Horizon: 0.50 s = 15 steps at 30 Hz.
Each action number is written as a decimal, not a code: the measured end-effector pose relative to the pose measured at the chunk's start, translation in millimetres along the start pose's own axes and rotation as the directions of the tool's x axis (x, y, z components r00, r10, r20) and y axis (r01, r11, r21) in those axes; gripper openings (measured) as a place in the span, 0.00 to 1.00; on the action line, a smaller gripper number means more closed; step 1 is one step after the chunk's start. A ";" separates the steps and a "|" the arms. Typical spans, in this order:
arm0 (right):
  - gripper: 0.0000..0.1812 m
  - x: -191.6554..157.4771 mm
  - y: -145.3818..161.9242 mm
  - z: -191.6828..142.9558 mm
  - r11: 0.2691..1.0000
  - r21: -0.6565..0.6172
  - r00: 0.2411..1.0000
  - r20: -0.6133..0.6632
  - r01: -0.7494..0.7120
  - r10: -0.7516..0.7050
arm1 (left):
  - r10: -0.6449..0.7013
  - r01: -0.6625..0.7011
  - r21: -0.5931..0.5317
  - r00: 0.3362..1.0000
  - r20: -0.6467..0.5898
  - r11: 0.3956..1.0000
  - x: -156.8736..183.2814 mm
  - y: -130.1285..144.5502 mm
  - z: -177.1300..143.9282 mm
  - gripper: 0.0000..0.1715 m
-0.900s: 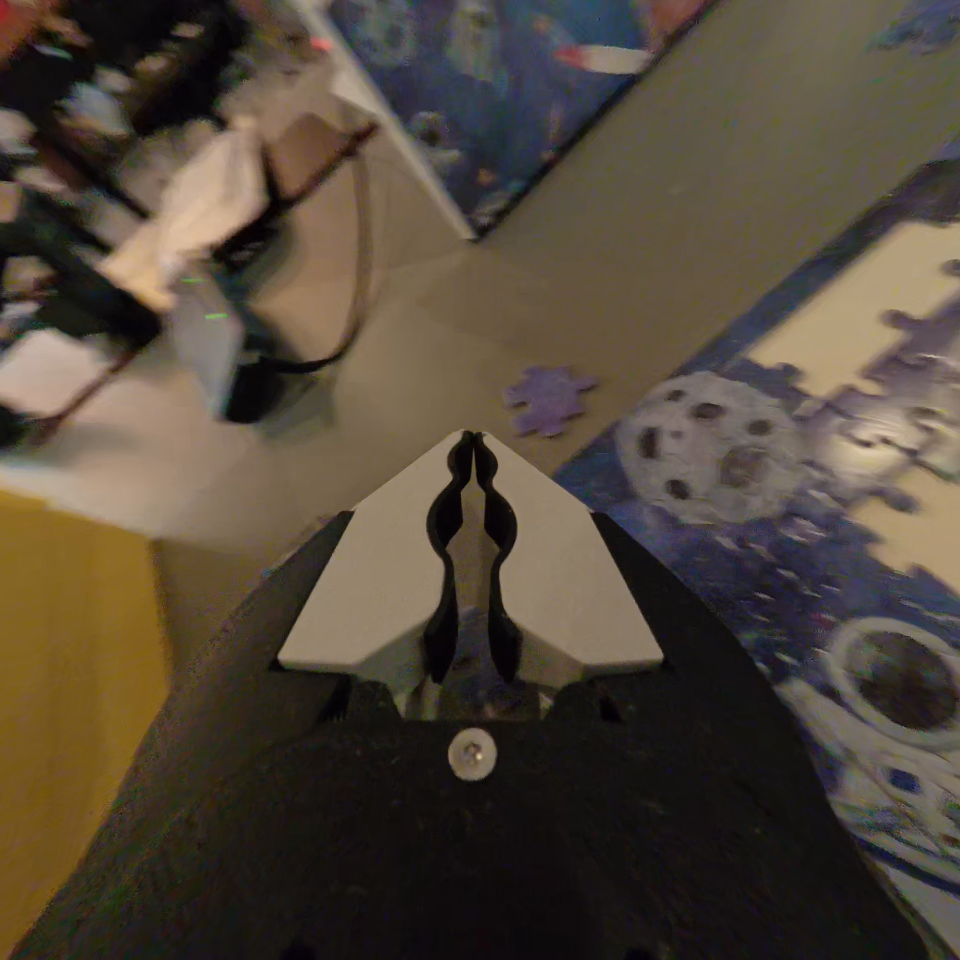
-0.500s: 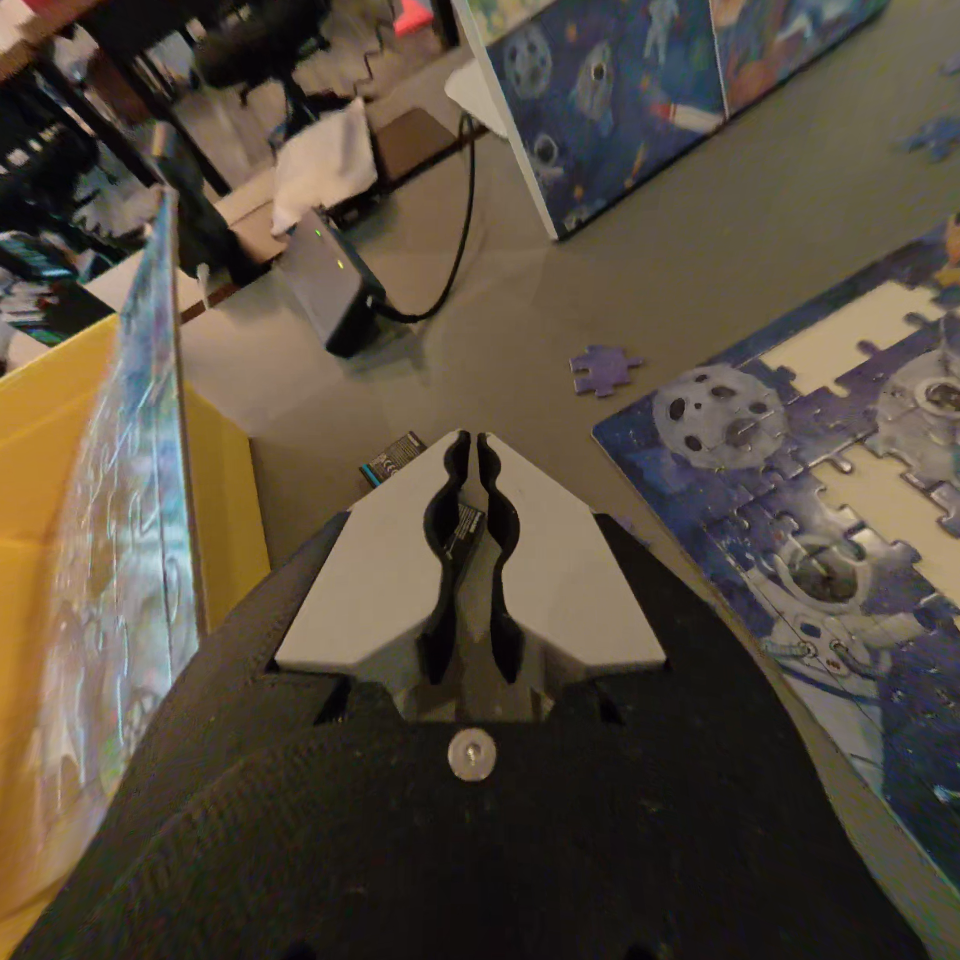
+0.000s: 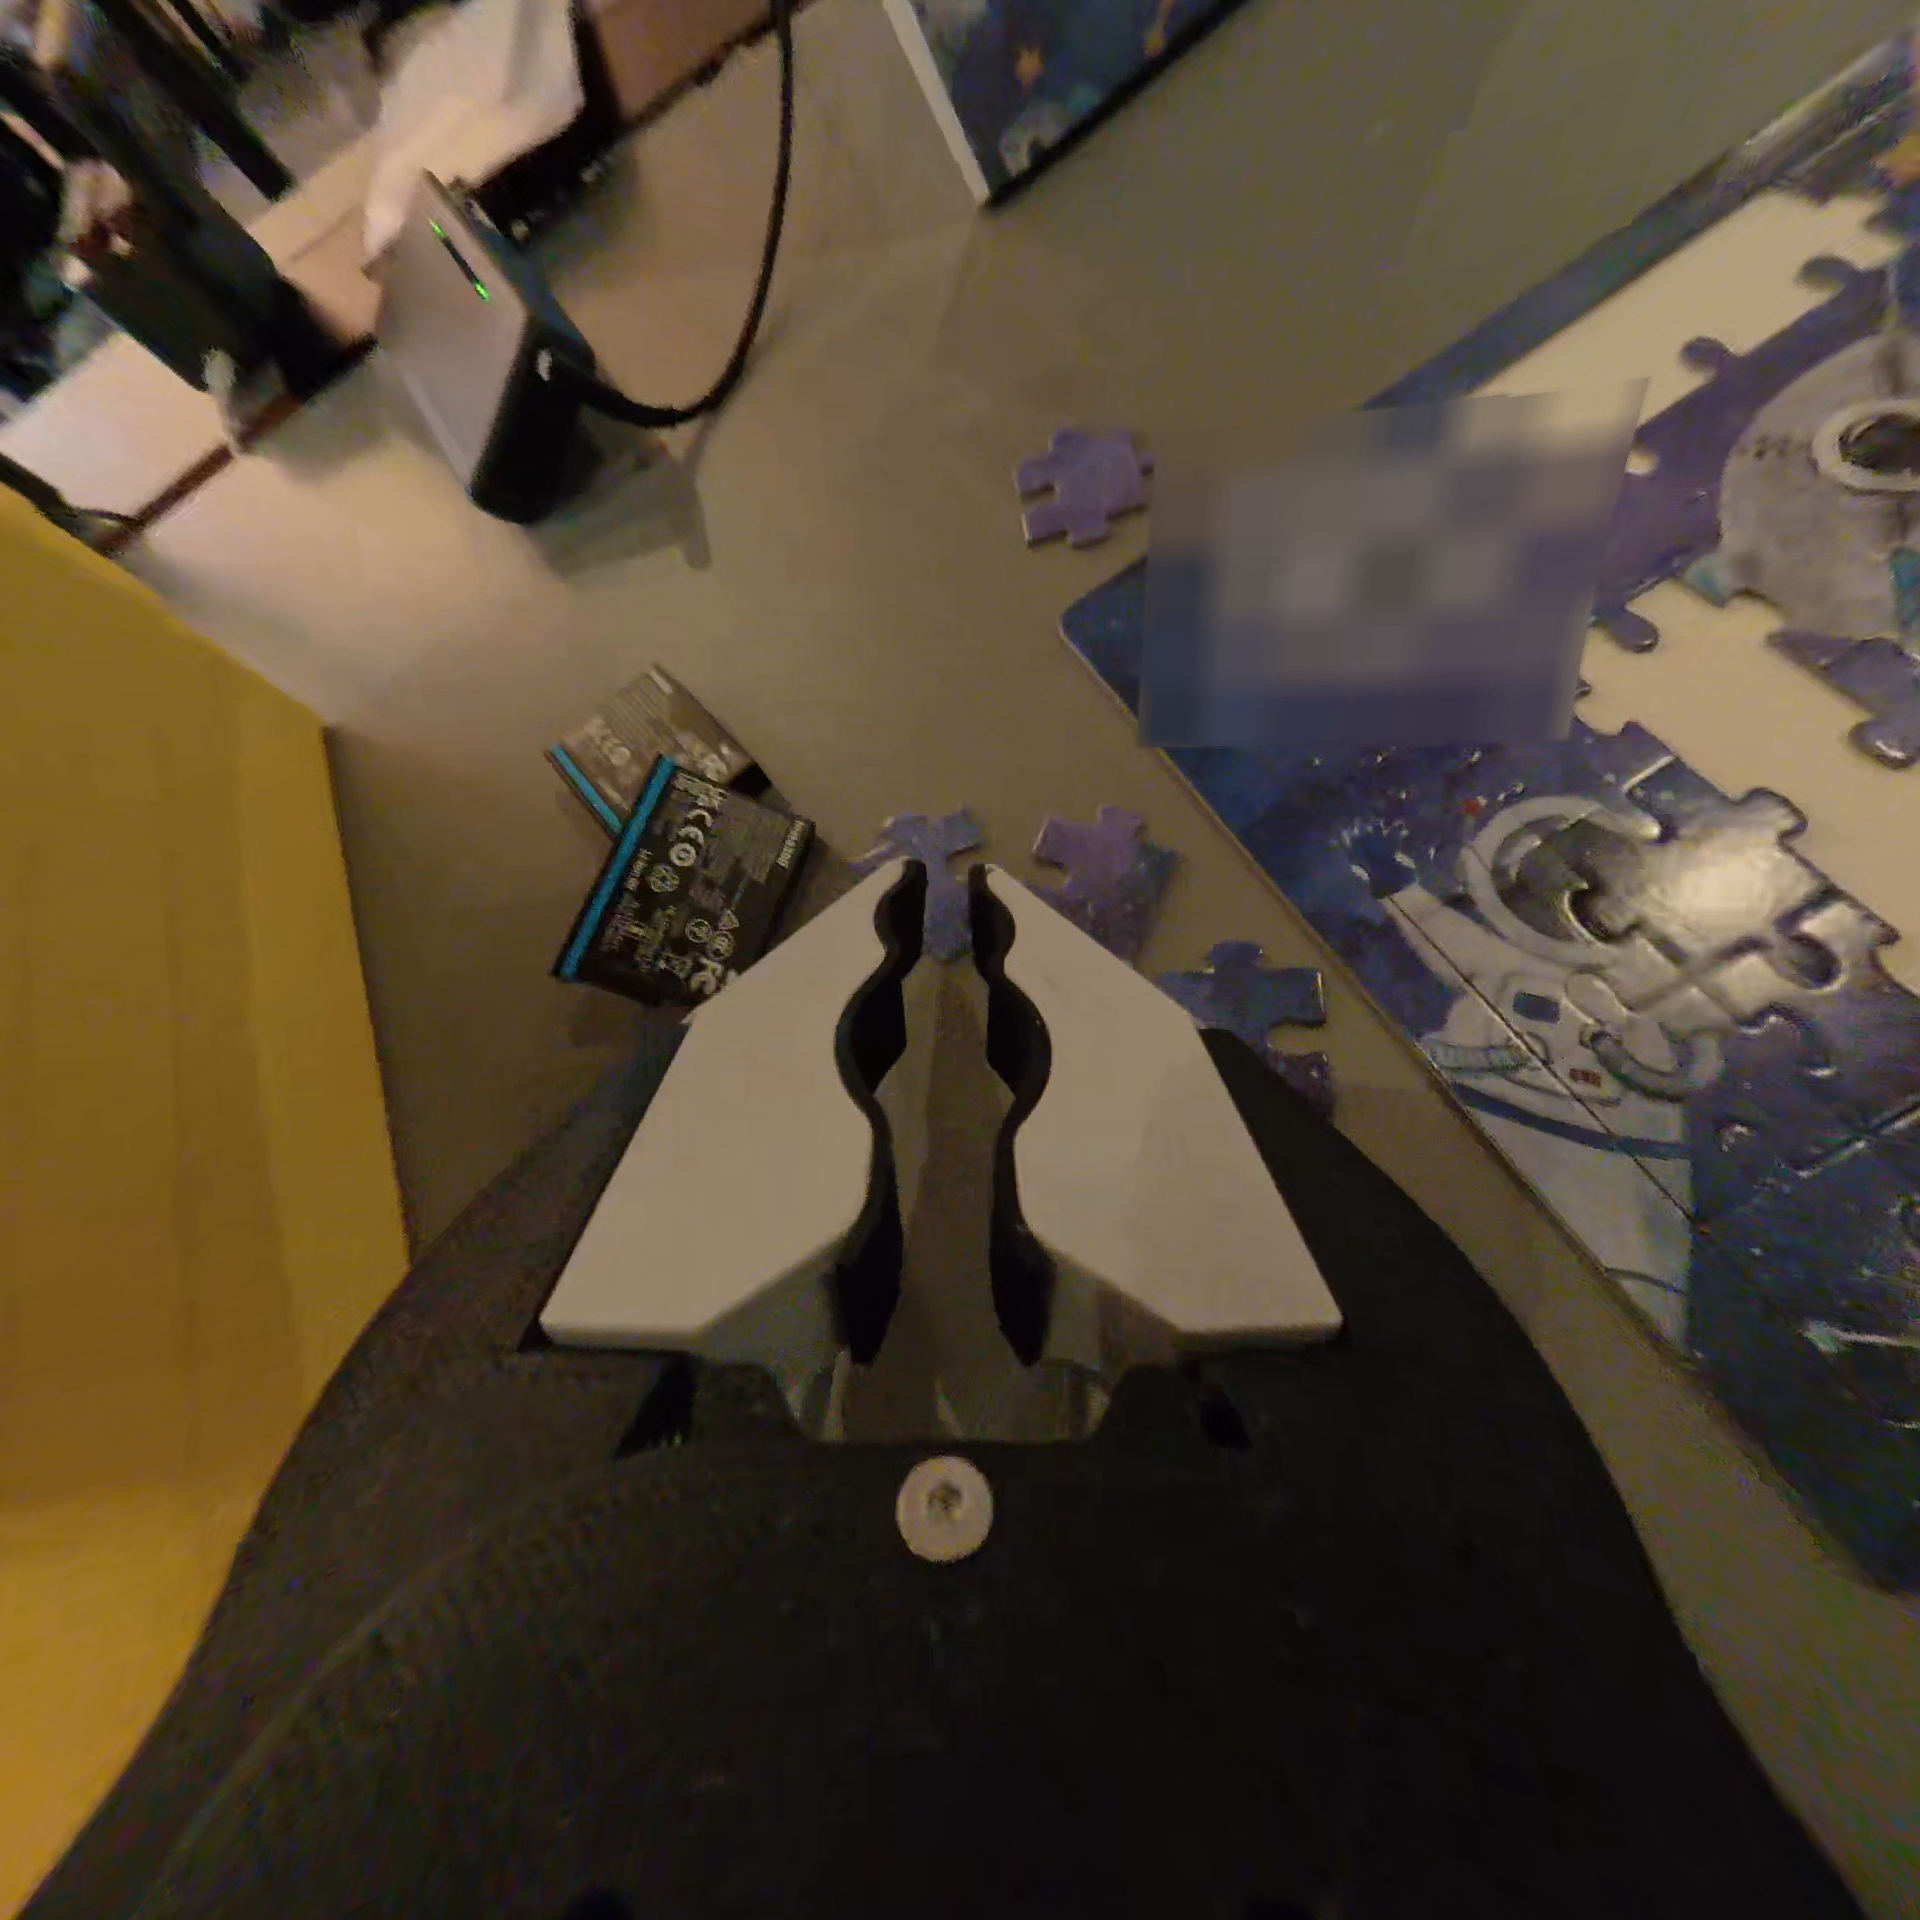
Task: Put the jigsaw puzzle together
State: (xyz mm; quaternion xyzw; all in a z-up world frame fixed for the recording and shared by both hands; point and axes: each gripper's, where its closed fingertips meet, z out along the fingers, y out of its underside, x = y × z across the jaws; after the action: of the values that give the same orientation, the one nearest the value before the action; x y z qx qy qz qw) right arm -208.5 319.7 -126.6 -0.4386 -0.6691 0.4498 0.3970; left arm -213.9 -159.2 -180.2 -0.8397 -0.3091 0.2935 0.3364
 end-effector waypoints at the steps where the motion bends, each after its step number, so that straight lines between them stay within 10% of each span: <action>1: 0.03 1.1 0.3 -0.4 1.000 0.000 1.000 -0.005 -0.002 0.002 | -0.008 0.008 0.003 1.000 -0.012 1.000 1.1 0.1 0.0 0.04; 15: 0.03 -0.2 -2.0 -1.6 1.000 0.005 1.000 -0.009 0.011 -0.010 | -0.071 0.063 -0.050 0.980 -0.186 0.997 30.7 6.8 9.4 0.22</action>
State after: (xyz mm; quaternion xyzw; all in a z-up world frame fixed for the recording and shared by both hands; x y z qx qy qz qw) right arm -207.4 319.5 -124.2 -0.4362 -0.6685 0.4473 0.4034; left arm -198.7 -137.5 -199.7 -0.8599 -0.3105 0.1948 0.3552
